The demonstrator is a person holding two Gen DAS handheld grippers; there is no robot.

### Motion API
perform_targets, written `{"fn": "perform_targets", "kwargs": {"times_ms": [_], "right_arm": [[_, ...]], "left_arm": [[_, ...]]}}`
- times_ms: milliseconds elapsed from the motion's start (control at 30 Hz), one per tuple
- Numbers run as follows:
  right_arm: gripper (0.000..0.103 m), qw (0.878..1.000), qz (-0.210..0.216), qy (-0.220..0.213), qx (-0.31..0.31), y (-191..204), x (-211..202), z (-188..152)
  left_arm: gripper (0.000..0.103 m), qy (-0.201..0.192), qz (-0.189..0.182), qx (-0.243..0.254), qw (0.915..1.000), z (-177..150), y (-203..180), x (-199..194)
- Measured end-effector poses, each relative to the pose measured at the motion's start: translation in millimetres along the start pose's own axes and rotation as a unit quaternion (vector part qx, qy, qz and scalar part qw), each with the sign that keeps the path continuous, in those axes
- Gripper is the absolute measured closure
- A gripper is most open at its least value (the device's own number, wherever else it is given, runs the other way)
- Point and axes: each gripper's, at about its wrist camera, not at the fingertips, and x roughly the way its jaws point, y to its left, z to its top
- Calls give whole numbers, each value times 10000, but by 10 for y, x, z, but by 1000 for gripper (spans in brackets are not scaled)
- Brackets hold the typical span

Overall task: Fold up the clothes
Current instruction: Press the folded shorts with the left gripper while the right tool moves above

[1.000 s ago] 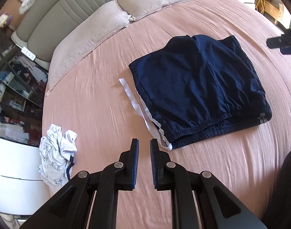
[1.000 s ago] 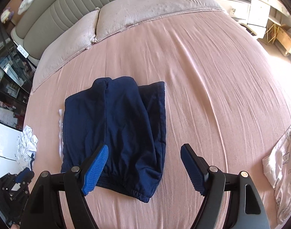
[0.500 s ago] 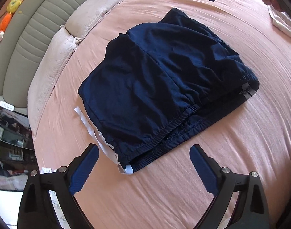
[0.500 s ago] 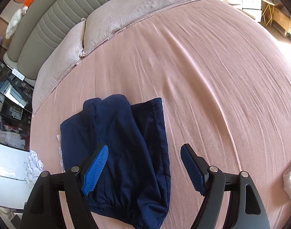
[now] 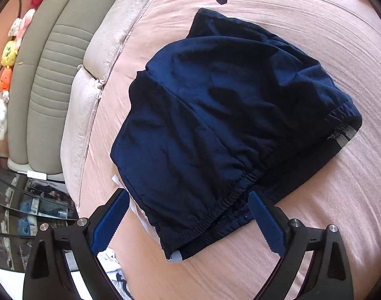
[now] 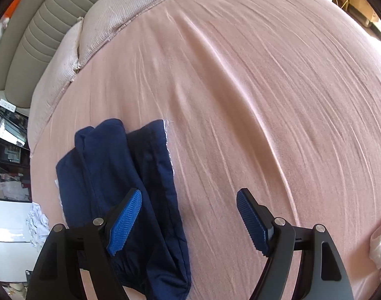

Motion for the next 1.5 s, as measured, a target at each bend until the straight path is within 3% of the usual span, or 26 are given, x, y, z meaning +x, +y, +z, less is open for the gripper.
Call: {"fn": "perform_targets", "kwargs": {"times_ms": [67,167,233,300,367,467,600,867,967,1167,1400,1500], "right_arm": [[25,9997,-109,81,-191,52,7,35],[25,9995,59,85,-291,95,29,107],[25,9992,121,166,-338,103,82,142],[25,9982,264,302,-456,114,146,143],[25,9961,553,467,-514,96,210,130],[25,9950,696,546,-462,31,236,132],[25,9962,686,477,-258,-124,155,153],[24,9906,1302,393,149,-344,172,211],[17,9889,1421,417,133,-256,237,273],[17,9777,1995,648,-68,-41,361,385],[17,9759,1769,1045,-740,268,458,489],[17,9720,1753,1287,-885,360,518,515]], "left_arm": [[6,-2,-41,37,10000,59,-69,-52],[6,-31,-161,-106,9998,126,-122,-157],[6,-37,-52,-240,9997,163,-162,-227],[6,-159,121,-281,9994,184,-255,-327],[6,-348,550,-228,9976,212,-392,-436],[6,-784,915,58,9927,262,-681,-597],[6,-948,840,415,9911,341,-903,-621],[6,-1181,937,717,9860,406,-1167,-733],[6,-1353,991,817,9824,412,-1234,-823],[6,-978,1287,752,9840,515,-1229,-577],[6,-874,1456,747,9826,584,-1266,-492],[6,-888,1095,710,9875,572,-1302,-569]]}}
